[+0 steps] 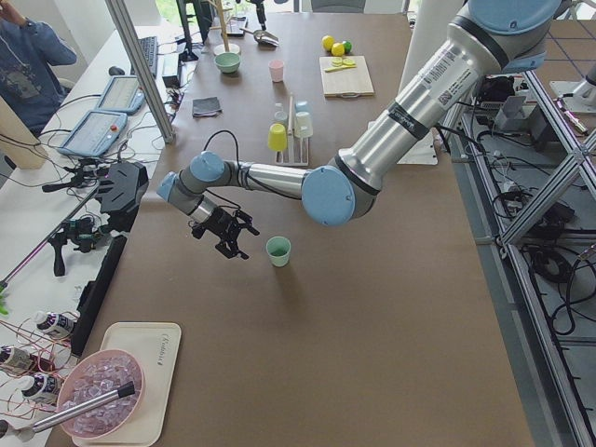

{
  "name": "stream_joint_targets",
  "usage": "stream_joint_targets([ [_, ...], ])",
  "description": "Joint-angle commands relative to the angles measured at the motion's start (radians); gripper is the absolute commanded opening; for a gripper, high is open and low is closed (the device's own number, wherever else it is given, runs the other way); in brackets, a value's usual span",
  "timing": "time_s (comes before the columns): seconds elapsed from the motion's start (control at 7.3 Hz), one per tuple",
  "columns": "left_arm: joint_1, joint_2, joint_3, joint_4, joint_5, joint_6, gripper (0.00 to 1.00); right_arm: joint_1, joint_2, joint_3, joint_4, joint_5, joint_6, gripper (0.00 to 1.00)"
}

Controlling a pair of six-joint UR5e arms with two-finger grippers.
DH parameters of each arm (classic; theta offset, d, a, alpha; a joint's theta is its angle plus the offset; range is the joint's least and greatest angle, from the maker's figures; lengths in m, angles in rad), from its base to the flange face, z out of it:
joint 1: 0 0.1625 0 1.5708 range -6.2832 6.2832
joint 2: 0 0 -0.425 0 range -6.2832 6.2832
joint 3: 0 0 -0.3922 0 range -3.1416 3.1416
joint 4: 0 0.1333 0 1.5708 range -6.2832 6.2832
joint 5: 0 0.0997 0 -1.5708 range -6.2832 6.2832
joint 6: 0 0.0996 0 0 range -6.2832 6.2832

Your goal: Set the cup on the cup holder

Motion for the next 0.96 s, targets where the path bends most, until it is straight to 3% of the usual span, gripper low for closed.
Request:
stream_joint_targets([
  [0.0, 0.022, -0.045, 0.072, -0.006, 0.009, 0.054, 0.97, -0.048, 0.136, -0.159, -0.013, 0.021, -0.002, 1.00],
  [0.41, 0.051, -0.081, 0.155, -0.061, 0.094, 0.080, 0.97, -0.122, 0.184, -0.234, -0.007, 0.078, -0.032, 1.00],
  [0.82, 0.071, -0.119, 0.207, -0.059, 0.094, 0.075, 0.96, -0.142, 0.205, -0.305, -0.015, 0.083, -0.098, 1.00],
])
